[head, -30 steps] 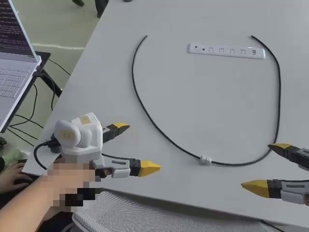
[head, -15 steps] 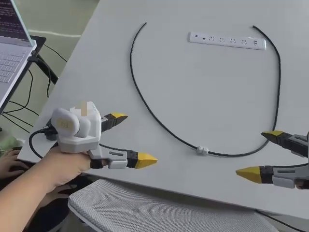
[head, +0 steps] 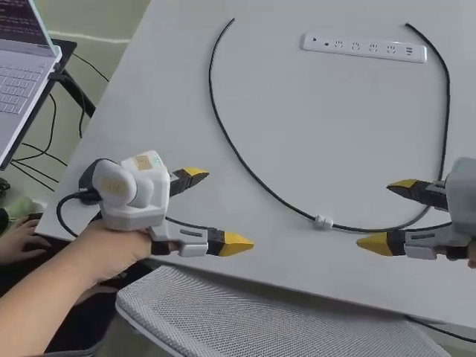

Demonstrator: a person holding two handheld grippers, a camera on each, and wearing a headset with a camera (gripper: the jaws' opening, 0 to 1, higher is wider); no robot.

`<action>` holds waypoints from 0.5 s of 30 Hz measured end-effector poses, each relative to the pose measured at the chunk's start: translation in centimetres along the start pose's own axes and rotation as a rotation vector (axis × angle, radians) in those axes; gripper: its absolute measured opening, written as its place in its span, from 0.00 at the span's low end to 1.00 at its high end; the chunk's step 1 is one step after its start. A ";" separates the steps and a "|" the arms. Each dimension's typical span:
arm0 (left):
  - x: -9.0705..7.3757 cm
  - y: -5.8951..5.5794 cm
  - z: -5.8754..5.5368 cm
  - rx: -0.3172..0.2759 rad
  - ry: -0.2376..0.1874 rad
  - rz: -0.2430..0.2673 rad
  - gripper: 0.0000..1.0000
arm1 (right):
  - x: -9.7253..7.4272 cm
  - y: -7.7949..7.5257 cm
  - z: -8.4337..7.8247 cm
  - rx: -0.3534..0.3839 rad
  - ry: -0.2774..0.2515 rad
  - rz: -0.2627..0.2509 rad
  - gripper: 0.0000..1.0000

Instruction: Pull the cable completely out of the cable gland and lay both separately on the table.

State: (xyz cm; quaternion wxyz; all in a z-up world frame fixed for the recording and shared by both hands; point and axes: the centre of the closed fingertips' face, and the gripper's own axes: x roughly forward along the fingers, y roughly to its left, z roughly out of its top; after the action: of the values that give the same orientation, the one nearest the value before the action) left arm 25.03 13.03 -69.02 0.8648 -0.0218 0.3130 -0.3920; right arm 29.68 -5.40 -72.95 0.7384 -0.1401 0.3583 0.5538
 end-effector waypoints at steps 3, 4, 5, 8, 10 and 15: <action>0.1 -0.2 0.0 -0.005 -0.001 -0.006 0.95 | 1.0 -0.1 -0.1 -0.019 0.032 0.009 0.72; 0.1 -0.2 0.1 -0.006 -0.004 -0.008 0.95 | 1.3 -0.1 -0.1 -0.024 0.036 0.009 0.72; 0.1 -0.3 0.1 -0.005 -0.004 -0.008 0.95 | 1.7 -0.1 -0.2 -0.032 0.049 0.017 0.70; 0.1 -0.3 0.0 0.005 0.004 -0.011 0.95 | 2.5 -0.1 -0.5 -0.060 0.084 0.022 0.66; 0.1 -0.4 -0.2 0.010 0.011 -0.015 0.94 | 3.1 0.0 -0.7 -0.070 0.102 0.034 0.64; 0.1 0.0 -0.6 0.006 0.023 -0.013 0.95 | 4.6 0.0 -1.1 -0.085 0.138 0.052 0.59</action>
State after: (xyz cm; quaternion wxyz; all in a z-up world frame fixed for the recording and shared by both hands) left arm 24.76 13.14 -69.56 0.8587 -0.0170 0.3216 -0.3987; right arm 29.86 -2.77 -76.90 0.6907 -0.1997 0.3882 0.5765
